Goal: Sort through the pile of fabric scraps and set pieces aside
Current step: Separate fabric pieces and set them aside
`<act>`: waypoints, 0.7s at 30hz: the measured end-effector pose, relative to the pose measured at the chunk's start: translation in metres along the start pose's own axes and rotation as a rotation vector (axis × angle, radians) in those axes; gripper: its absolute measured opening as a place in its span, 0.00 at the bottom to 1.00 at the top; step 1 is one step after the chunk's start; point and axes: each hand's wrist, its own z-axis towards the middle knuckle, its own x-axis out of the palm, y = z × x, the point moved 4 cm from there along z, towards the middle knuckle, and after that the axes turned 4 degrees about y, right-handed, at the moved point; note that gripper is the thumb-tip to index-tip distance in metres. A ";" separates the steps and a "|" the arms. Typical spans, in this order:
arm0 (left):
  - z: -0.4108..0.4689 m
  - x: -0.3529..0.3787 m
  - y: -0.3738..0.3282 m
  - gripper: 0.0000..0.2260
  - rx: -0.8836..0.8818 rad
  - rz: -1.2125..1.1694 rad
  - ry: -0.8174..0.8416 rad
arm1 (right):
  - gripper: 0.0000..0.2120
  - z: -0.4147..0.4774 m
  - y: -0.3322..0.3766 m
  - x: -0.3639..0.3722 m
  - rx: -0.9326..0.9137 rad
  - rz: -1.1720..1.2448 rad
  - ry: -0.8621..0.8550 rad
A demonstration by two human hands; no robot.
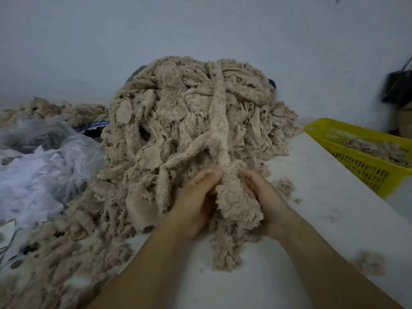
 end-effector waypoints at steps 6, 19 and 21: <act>-0.004 0.001 -0.002 0.18 -0.120 -0.271 0.130 | 0.23 -0.002 0.000 -0.005 0.009 -0.482 -0.195; -0.009 0.007 0.004 0.14 -0.038 0.527 -0.016 | 0.26 0.002 -0.003 -0.005 -0.174 -0.652 -0.172; -0.008 0.009 0.007 0.13 -0.029 0.560 -0.039 | 0.14 0.002 0.002 -0.008 -0.208 -0.687 -0.284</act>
